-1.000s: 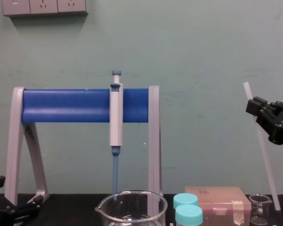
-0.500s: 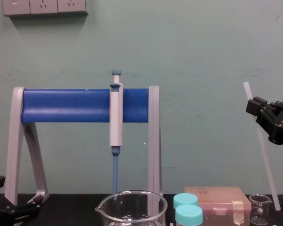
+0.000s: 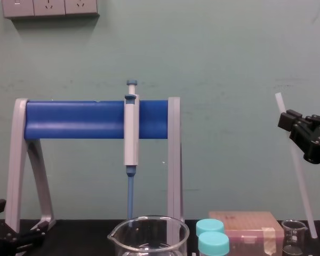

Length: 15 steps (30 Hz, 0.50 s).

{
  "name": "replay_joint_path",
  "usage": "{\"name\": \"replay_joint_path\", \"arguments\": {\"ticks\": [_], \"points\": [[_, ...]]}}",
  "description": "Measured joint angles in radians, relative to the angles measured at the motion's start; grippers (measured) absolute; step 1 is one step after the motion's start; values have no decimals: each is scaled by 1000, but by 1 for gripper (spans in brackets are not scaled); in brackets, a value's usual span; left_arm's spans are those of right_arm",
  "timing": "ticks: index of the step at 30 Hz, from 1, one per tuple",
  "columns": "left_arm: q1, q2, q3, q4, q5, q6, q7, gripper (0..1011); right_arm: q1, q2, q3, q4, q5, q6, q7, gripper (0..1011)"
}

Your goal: Pick up the stirring rod with one hand, then place it down.

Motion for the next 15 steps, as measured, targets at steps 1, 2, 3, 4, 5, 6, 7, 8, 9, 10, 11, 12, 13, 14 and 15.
{"name": "replay_joint_path", "arguments": {"ticks": [1,2,3,4,5,6,7,8,9,10,11,12,13,14,15], "points": [[0,0,0,0,0,0,0,1001,0,0,0,0,-1,0,0,58],[0,0,0,0,0,0,0,1001,0,0,0,0,-1,0,0,58],[0,0,0,0,0,0,0,1000,-1,-2,1,-3,-8,2,0,58],[0,0,0,0,0,0,0,1000,-1,-2,1,-3,-8,2,0,58],[0,0,0,0,0,0,0,1000,-2,-2,1,-6,-13,4,0,58],[0,0,0,0,0,0,0,1001,-2,-2,1,-8,-16,6,0,58],[0,0,0,0,0,0,0,1000,-2,-3,1,-9,-18,6,0,58],[0,0,0,0,0,0,0,1000,-2,-3,0,-10,-19,7,0,58],[0,0,0,0,0,0,0,1000,-2,-3,0,-11,-20,7,2,58],[0,0,0,0,0,0,0,1001,-2,-3,-1,-12,-20,7,4,58],[0,0,0,0,0,0,0,1000,-2,-3,-3,-13,-21,8,7,58],[0,0,0,0,0,0,0,1000,-2,-3,-4,-14,-22,7,9,58],[0,0,0,0,0,0,0,1000,-2,-3,-6,-15,-22,7,13,58],[0,0,0,0,0,0,0,1000,-2,-3,-7,-16,-22,7,15,58],[0,0,0,0,0,0,0,1000,-2,-3,-8,-17,-22,7,17,58]]}}
